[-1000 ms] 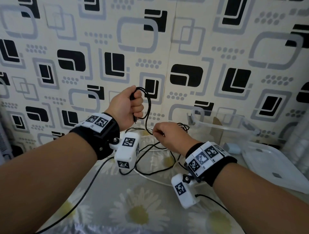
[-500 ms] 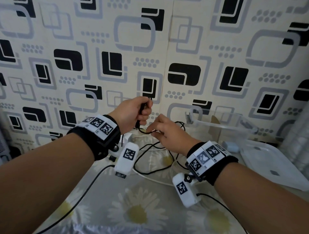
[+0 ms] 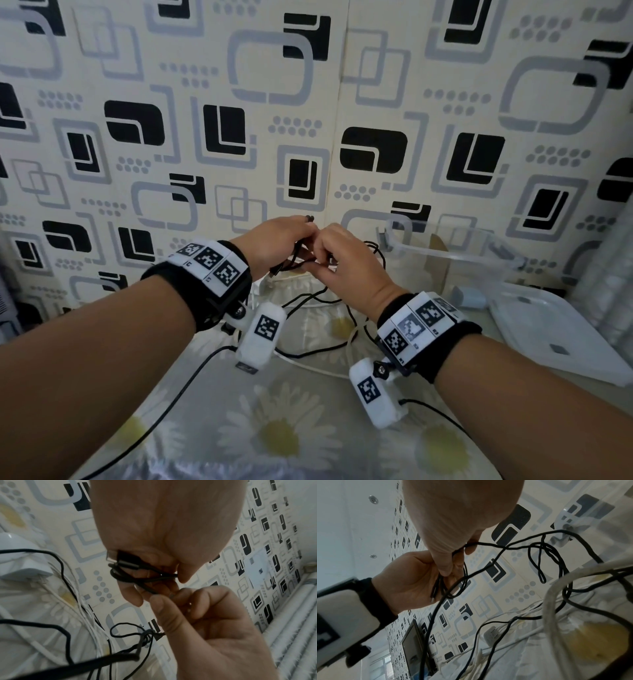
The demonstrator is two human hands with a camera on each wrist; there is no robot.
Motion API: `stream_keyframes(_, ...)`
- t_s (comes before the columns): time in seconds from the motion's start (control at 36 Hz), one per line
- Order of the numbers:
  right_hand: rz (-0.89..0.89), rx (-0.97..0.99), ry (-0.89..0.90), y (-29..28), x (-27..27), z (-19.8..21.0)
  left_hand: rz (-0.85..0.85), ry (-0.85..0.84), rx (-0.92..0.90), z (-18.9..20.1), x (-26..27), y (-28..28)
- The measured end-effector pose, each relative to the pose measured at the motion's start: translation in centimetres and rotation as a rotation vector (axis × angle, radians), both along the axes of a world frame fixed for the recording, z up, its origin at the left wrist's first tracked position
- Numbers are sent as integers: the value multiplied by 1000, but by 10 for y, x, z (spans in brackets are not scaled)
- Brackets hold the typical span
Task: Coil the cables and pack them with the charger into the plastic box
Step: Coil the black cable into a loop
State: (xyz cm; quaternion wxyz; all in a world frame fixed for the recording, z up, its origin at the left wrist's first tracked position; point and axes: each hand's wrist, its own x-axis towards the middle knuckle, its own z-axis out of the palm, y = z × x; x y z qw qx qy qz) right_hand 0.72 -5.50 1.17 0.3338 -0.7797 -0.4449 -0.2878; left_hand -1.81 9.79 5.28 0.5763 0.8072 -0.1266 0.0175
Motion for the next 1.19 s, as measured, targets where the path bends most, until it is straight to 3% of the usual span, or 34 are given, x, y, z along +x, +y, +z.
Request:
stream_keyframes(0.22, -58, 26, -129, 2, -3, 0, -20, 26, 233, -2, -2, -6)
stream_keyframes(0.36, -85, 43, -110, -1, -1, 2, -53, -10, 432, -3, -4, -9)
stream_keyframes(0.56, -49, 75, -27, -9, 8, -1, -66, 92, 392, -6, -8, -14)
stream_keyframes(0.75, -122, 164, 169, -25, 14, -4, 46, 64, 505, -7, -1, -4)
stream_keyframes(0.97, -357, -6, 496, -27, 14, -12, 109, -89, 572, -11, -1, 1)
stream_keyframes(1.08, -273, -49, 656, -23, 10, -12, 174, -123, 504, -11, 1, 0)
stream_keyframes(1.19, -204, -81, 691, -19, 6, -10, 179, -128, 404, -12, 4, 3)
